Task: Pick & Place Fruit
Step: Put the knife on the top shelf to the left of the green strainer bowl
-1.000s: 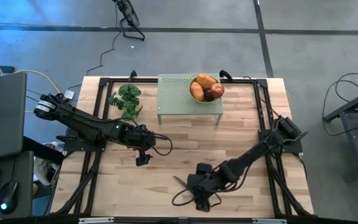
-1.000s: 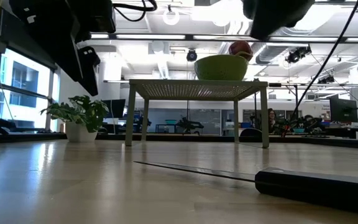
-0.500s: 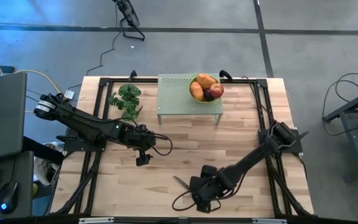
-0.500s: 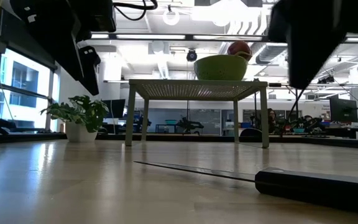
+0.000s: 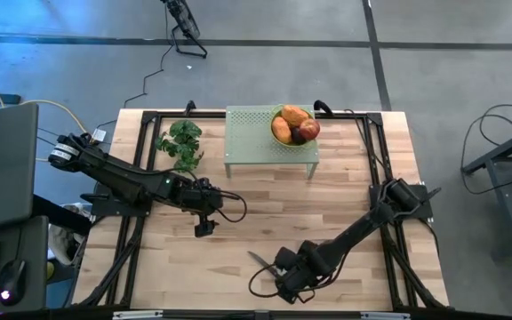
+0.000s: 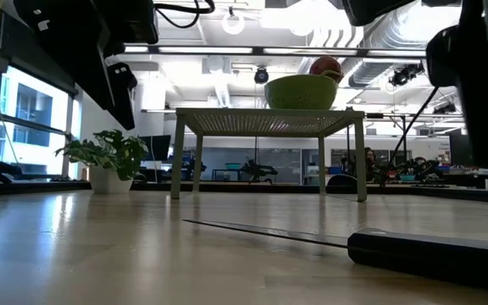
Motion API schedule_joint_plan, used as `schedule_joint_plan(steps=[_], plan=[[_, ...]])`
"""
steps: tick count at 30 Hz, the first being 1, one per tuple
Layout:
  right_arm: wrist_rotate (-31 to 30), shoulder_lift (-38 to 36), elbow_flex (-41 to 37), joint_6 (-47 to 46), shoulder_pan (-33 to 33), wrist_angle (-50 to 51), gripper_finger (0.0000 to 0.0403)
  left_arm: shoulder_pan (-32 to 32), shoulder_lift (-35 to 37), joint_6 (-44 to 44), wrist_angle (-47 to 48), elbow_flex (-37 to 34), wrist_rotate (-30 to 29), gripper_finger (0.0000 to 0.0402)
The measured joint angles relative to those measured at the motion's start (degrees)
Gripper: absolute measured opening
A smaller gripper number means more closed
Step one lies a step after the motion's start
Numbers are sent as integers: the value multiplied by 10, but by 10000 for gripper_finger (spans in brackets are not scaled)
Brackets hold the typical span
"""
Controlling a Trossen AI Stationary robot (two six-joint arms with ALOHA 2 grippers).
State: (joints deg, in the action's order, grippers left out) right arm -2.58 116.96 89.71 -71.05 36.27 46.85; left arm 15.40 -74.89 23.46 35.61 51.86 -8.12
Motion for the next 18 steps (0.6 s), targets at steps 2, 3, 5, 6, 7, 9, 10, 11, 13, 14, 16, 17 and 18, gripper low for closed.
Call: schedule_joint_plan(steps=[2, 3, 5, 6, 7, 9, 10, 11, 13, 14, 16, 17, 18], plan=[[15, 6, 0, -10, 0, -29, 298, 0, 0, -1, 0, 0, 0, 388], [17, 7, 0, -10, 1, -41, 297, 0, 0, -4, 0, 0, 0, 388], [25, 11, 0, -9, 3, -63, 298, 0, 0, -6, 1, 0, 0, 388], [29, 14, 0, -9, 3, -79, 297, 0, 0, -6, 1, 0, 0, 388], [29, 16, 1, -8, 4, -84, 297, 0, 0, -7, 1, 0, 0, 388], [28, 18, 0, -8, 5, -75, 297, 0, 0, -7, 2, 0, 0, 388], [26, 21, 0, -8, 5, -72, 298, 0, 0, -7, 3, 0, 0, 388], [25, 24, 0, -7, 5, -75, 298, 0, 0, -7, 4, 0, 0, 388], [26, 30, 0, 2, 4, -67, 297, 0, 0, -7, 4, 0, 0, 388], [22, 34, 0, 6, 4, -67, 298, 0, 0, -7, 5, 0, 0, 388], [18, 40, 0, 12, 3, -70, 298, 0, 0, -7, 5, 0, 0, 388], [15, 43, 0, 20, 3, -69, 298, 0, 0, -7, 6, 0, 0, 388], [13, 46, 0, 22, 4, -66, 298, 0, 0, -7, 6, 0, 0, 388]])
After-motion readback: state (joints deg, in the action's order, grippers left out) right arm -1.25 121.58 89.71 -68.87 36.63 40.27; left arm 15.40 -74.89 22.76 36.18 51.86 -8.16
